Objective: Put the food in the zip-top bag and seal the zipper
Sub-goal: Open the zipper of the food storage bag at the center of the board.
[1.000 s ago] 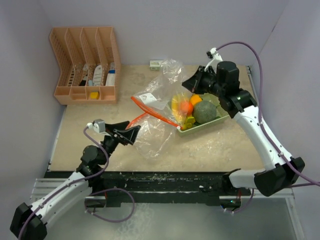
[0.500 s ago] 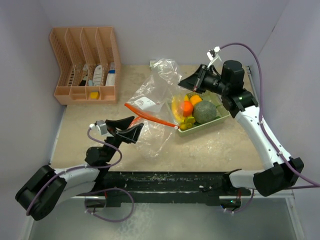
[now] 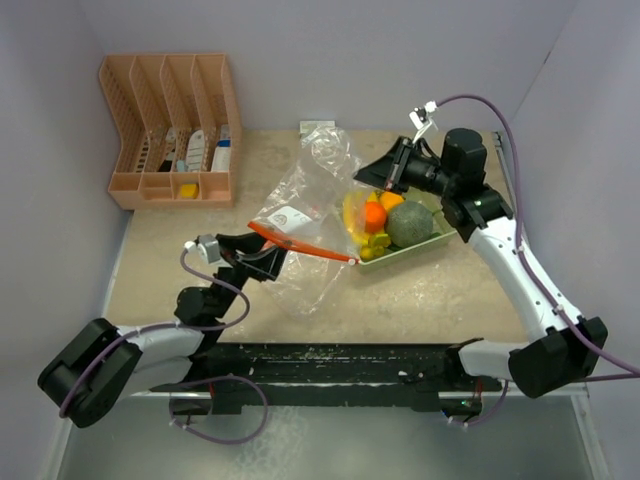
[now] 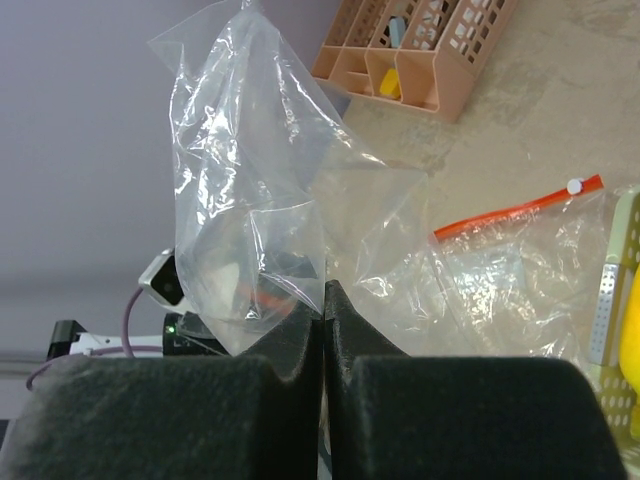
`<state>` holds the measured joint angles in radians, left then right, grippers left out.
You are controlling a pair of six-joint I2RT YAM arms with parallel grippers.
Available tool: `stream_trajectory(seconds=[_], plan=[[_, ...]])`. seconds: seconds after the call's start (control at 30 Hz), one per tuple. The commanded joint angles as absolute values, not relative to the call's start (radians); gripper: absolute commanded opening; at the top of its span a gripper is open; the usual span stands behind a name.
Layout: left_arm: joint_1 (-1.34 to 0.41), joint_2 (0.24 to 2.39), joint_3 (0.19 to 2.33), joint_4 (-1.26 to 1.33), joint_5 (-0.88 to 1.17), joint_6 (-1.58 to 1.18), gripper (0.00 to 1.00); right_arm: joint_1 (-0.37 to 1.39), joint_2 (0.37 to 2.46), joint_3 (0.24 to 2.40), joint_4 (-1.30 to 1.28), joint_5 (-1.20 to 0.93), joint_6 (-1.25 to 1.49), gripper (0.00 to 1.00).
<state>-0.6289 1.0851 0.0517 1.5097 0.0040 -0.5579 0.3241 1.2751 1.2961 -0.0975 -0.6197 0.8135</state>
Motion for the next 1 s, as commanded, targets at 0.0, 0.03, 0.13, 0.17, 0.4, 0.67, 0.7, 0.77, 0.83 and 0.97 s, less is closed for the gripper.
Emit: stream_trajectory(seconds=[0.0,0.03,0.13,0.17,0.4,0.67,0.7,0.77,0.83,0.97], plan=[[-0.632,1.112,0.113,1.647,0.032,-0.577,0.76,0.321,1.247,1.279,-0.028,-0.653,0.832,0.0],[-0.631,1.117,0.12,1.647,0.036,-0.579,0.76,0.321,1.247,1.275,-0.026,-0.66,0.832,0.0],[-0.631,1.146,0.143,1.647,0.041,-0.58,0.68,0.321,1.247,1.264,-0.02,-0.683,0.834,0.0],[-0.632,1.165,0.152,1.648,0.047,-0.579,0.64,0.321,1.247,1.262,-0.02,-0.689,0.836,0.0],[-0.631,1.249,0.255,1.649,0.174,-0.607,0.28,0.321,1.26,1.218,0.012,-0.701,0.859,0.0],[-0.632,1.163,0.229,1.637,0.179,-0.631,0.0,0.321,1.323,1.243,-0.141,-0.501,0.701,0.28],[-0.631,1.13,0.213,1.608,0.15,-0.627,0.0,0.321,1.328,1.256,-0.18,-0.446,0.655,0.35],[-0.631,1.03,0.186,1.468,0.08,-0.61,0.0,0.321,1.331,1.283,-0.282,-0.285,0.555,0.51],[-0.632,0.89,0.187,1.208,0.003,-0.569,0.0,0.324,1.319,1.309,-0.339,-0.116,0.485,0.62],[-0.632,0.659,0.344,0.483,-0.227,-0.486,0.0,0.377,1.258,1.301,-0.373,0.091,0.396,0.74]])
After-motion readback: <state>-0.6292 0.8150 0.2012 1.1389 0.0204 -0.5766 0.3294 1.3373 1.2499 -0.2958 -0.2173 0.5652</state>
